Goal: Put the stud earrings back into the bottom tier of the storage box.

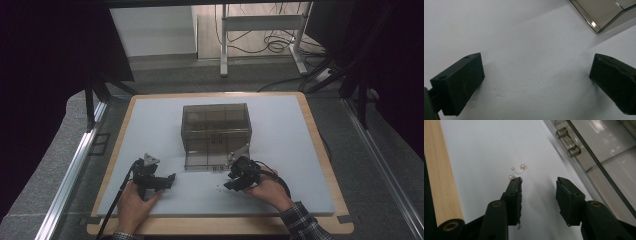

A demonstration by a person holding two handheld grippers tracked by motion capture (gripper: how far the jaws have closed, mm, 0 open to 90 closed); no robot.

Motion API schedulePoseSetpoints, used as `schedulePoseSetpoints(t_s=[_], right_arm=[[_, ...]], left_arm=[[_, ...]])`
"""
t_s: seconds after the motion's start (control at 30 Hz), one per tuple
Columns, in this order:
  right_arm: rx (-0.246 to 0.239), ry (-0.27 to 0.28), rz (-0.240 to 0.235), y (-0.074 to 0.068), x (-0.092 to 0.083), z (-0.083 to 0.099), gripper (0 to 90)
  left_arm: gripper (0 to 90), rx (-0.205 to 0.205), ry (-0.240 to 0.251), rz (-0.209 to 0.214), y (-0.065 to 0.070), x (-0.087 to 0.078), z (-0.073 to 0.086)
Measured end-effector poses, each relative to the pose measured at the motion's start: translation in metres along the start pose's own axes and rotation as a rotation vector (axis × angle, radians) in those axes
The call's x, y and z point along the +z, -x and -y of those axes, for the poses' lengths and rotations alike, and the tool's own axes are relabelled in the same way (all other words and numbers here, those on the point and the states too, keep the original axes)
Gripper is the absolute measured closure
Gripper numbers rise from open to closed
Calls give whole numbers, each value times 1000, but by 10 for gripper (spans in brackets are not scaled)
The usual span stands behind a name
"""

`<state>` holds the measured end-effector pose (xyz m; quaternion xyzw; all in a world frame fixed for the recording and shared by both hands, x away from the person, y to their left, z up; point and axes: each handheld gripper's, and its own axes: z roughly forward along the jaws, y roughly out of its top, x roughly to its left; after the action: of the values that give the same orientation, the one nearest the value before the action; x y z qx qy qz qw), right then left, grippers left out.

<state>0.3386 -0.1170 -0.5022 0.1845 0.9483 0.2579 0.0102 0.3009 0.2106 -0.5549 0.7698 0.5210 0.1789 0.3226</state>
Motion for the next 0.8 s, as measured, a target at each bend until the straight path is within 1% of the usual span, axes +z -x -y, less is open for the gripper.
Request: schedulePoseSetpoints(t_s=[0.07, 0.1, 0.2, 0.27, 0.3, 0.4, 0.63, 0.7, 0.73, 0.8], right_arm=[[-16, -11, -10, -1, 2, -5, 604], [-21, -13, -12, -2, 3, -6, 614], [-40, -31, -17, -3, 4, -10, 668], [-51, -38, -25, -5, 6, -13, 696], [-51, -38, -25, -5, 6, -13, 696], [-80, -53, -46, -10, 9, -17, 740], [-117, -82, -60, -19, 15, -24, 743], [-120, -87, -57, -20, 16, -24, 743], [-134, -100, -47, -22, 19, -26, 742], [-142, -108, -46, -23, 21, -27, 739]], left_arm=[[0, -4, 4, 0, 0, 0, 0], [0, 2, -1, 0, 0, 0, 0], [0, 1, 0, 0, 0, 0, 0], [0, 2, 0, 0, 0, 0, 0], [0, 2, 0, 0, 0, 0, 0], [0, 2, 0, 0, 0, 0, 0], [0, 7, -5, 0, -1, 0, 0], [0, 7, -5, 0, -1, 0, 0], [0, 7, -5, 1, -1, 0, 0], [0, 6, -5, 0, -1, 0, 0]])
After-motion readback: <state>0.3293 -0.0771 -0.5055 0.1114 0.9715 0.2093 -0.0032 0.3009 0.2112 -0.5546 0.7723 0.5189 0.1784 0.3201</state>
